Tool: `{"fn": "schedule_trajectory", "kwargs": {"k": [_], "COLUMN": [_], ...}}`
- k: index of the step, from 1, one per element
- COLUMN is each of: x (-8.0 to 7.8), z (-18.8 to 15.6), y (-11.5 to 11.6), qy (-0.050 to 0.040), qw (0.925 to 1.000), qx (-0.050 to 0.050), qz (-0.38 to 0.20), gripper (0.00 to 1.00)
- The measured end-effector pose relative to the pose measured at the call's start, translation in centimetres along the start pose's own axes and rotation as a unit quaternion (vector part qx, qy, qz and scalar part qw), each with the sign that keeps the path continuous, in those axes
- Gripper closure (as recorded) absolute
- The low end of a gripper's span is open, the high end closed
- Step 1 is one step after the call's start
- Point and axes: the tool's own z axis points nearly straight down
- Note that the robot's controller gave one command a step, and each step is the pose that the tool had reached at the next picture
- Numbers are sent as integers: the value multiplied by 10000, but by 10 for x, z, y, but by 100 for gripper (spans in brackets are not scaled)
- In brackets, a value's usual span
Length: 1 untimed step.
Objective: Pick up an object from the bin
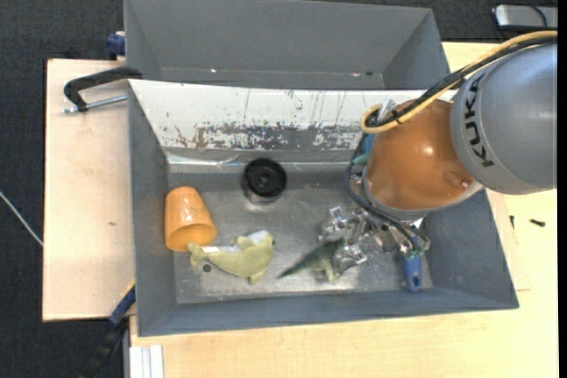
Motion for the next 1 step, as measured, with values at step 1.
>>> {"fn": "schedule_trajectory", "kwargs": {"k": [1], "x": [-19], "z": [-143], "y": [-13], "qy": [-62], "qw": [9980], "qx": [34], "qz": [-625], "gripper": [100]}}
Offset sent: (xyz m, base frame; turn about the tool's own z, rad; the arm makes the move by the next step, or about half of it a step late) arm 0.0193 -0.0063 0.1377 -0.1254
